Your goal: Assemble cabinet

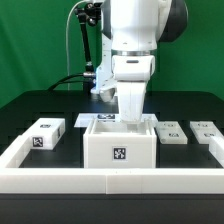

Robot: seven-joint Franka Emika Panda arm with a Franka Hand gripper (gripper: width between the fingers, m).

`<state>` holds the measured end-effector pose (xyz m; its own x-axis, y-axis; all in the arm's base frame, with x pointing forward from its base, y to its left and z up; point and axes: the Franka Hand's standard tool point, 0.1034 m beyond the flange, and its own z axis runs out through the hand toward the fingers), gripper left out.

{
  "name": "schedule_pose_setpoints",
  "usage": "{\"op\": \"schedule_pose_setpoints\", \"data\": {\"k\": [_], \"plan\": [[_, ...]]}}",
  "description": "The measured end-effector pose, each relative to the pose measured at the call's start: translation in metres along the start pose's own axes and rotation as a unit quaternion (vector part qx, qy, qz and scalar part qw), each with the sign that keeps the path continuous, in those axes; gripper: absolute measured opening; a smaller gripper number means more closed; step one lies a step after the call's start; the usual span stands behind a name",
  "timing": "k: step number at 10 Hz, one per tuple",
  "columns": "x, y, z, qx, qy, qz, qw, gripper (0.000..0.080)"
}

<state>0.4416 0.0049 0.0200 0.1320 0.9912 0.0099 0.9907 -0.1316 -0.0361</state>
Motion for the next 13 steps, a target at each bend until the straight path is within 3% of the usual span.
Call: {"op": "schedule_pose_setpoints", "data": {"k": [1, 2, 4, 11, 13], "plan": [[0.000, 0.000, 0.000, 0.000, 0.000, 0.000, 1.000, 0.0403], [0.000, 0.000, 0.000, 0.000, 0.000, 0.000, 1.000, 0.0403], [0.000, 0.000, 0.000, 0.000, 0.000, 0.000, 1.000, 0.0055], [0.000, 0.001, 0.000, -0.001, 0.000, 0.001, 1.000, 0.0035], [0.001, 0.014, -0.001, -0.008, 0.001, -0.008, 1.000, 0.0035]]}}
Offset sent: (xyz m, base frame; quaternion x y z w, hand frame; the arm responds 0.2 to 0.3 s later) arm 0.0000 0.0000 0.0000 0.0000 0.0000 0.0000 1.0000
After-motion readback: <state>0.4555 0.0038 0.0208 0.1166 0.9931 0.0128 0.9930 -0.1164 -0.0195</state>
